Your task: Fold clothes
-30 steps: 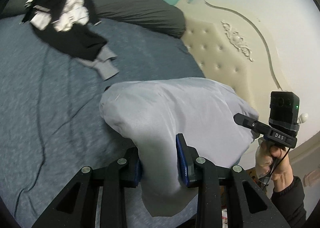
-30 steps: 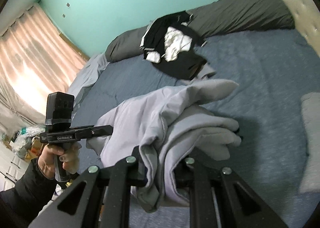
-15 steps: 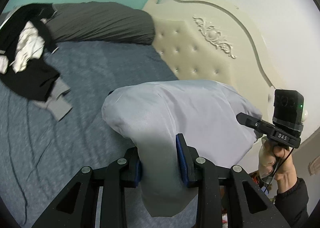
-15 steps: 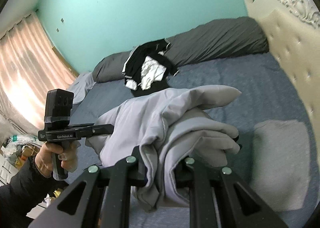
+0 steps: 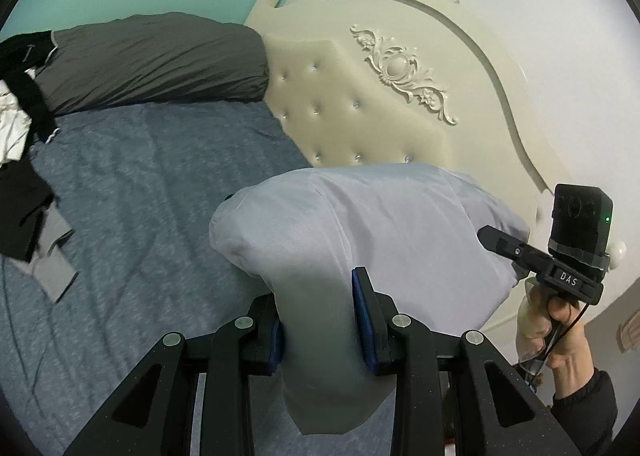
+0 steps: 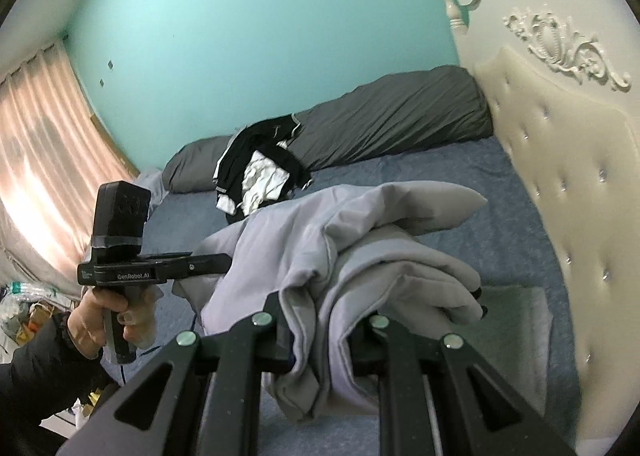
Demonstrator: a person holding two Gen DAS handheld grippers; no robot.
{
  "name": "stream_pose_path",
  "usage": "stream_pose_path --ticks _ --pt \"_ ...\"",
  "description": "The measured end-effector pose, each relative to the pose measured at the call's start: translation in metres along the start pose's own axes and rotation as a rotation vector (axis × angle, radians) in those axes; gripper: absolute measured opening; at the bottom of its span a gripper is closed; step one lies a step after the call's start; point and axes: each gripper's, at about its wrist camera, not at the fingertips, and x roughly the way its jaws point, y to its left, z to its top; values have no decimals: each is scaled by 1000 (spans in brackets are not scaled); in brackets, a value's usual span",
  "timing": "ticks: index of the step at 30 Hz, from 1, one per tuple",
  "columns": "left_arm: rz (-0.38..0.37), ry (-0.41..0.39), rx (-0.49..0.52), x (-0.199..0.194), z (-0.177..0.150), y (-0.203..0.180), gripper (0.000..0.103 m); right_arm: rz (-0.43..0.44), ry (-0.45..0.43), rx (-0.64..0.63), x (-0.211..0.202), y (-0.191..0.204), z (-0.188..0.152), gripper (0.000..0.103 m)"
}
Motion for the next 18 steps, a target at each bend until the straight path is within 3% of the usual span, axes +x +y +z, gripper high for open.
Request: stream_pose_path --ticks 18 --pt "15 -28 7 108 28 -42 33 -51 -53 -46 -14 -112 11 14"
